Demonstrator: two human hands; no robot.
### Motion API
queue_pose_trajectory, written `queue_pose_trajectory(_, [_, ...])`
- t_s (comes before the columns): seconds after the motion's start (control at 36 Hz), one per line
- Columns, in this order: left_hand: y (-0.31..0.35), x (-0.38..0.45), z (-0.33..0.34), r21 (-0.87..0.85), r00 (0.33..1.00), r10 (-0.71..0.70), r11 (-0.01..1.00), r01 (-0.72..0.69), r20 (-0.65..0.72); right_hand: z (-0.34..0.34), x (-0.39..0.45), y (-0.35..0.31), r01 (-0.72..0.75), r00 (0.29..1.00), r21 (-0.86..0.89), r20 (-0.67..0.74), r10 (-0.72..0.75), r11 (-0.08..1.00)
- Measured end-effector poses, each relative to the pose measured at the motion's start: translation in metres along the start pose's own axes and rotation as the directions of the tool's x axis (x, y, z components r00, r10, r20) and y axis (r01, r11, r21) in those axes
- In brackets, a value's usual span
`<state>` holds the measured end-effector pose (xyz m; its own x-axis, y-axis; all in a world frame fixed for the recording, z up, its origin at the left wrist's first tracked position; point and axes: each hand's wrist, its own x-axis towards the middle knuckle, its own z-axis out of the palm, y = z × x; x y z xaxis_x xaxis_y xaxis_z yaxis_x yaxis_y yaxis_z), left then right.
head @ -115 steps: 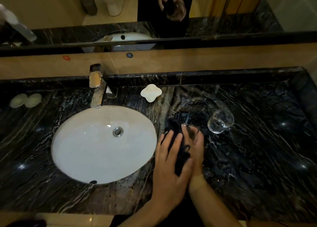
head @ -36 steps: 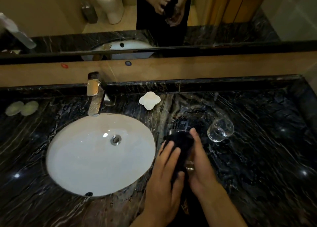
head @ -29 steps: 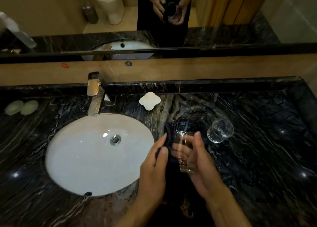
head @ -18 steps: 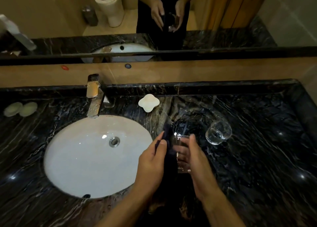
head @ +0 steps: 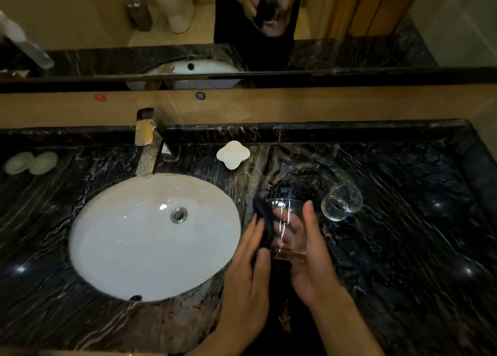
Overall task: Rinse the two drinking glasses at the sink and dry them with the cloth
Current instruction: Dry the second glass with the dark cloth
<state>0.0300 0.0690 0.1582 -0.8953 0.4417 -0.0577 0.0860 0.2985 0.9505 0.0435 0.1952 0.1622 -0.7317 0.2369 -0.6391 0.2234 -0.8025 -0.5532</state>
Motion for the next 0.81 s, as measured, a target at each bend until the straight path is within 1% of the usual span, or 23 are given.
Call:
queue_pose_trajectory(0.06, [0.005, 0.006, -0.002, -0.052, 0.995, -0.09, 0.995, 0.089, -0.03, -0.003, 0.001, 0.002, 0.007, 0.999, -0.042, 0.05, -0.005, 0.999])
queue_pose_trajectory(0.08, [0.01, 0.01, -0.004, -0.077, 0.987, -0.161, 0.984, 0.158, -0.026, -0.003, 0.0, 0.0, 0.014, 0.997, -0.055, 0.074, -0.01, 0.998])
queue_pose_trajectory(0.14, [0.015, 0.019, -0.01, -0.144, 0.959, -0.283, 0.948, 0.282, 0.015, -0.005, -0.001, -0.006, 0.016, 0.997, -0.068, 0.076, -0.011, 0.998])
queue_pose_trajectory(0.17, [0.017, 0.025, -0.012, -0.161, 0.95, -0.309, 0.937, 0.311, 0.041, -0.007, 0.0, -0.007, 0.016, 0.998, -0.072, 0.065, -0.011, 0.997])
queue_pose_trajectory(0.28, [0.026, 0.046, -0.021, -0.188, 0.931, -0.334, 0.914, 0.358, 0.15, -0.015, 0.006, -0.007, 0.048, 0.999, -0.078, 0.009, -0.048, 0.996])
queue_pose_trajectory(0.33, [0.022, 0.055, -0.021, -0.176, 0.923, -0.357, 0.908, 0.38, 0.146, -0.016, 0.007, -0.004, 0.041, 0.999, -0.082, -0.001, -0.041, 0.996])
queue_pose_trajectory(0.36, [0.022, 0.058, -0.021, -0.139, 0.924, -0.358, 0.916, 0.376, 0.139, -0.013, 0.006, -0.004, 0.026, 1.0, -0.066, -0.001, -0.026, 0.997])
queue_pose_trajectory(0.42, [0.019, 0.058, -0.016, -0.017, 0.944, -0.305, 0.951, 0.31, 0.124, -0.01, 0.005, -0.004, 0.011, 1.0, -0.047, 0.002, -0.011, 0.999])
queue_pose_trajectory(0.5, [0.02, 0.043, -0.008, 0.141, 0.985, -0.152, 0.98, 0.14, 0.078, -0.005, 0.006, -0.001, 0.08, 0.996, -0.071, -0.043, -0.084, 0.994])
queue_pose_trajectory(0.56, [0.017, 0.028, -0.003, 0.245, 0.997, 0.004, 0.969, -0.024, 0.081, -0.001, 0.005, 0.0, 0.124, 0.989, -0.042, -0.078, -0.127, 0.991])
queue_pose_trajectory(0.61, [0.01, 0.016, 0.001, 0.306, 0.984, 0.132, 0.938, -0.163, 0.121, 0.003, 0.005, 0.002, 0.116, 0.985, 0.016, -0.131, -0.113, 0.993])
queue_pose_trajectory(0.69, [-0.003, 0.008, 0.002, 0.352, 0.958, 0.228, 0.894, -0.277, 0.174, 0.006, 0.007, 0.008, 0.087, 0.98, 0.1, -0.186, -0.067, 0.991])
queue_pose_trajectory(0.75, [-0.012, 0.006, 0.001, 0.384, 0.937, 0.295, 0.856, -0.346, 0.188, 0.006, 0.007, 0.008, 0.085, 0.982, 0.134, -0.177, -0.06, 0.987])
queue_pose_trajectory(0.78, [-0.016, 0.006, 0.0, 0.37, 0.938, 0.296, 0.863, -0.344, 0.18, 0.005, 0.006, 0.008, 0.076, 0.986, 0.149, -0.158, -0.053, 0.986])
queue_pose_trajectory(0.81, [-0.017, 0.006, -0.001, 0.324, 0.953, 0.263, 0.897, -0.3, 0.152, 0.004, 0.004, 0.006, 0.064, 0.989, 0.155, -0.142, -0.042, 0.986])
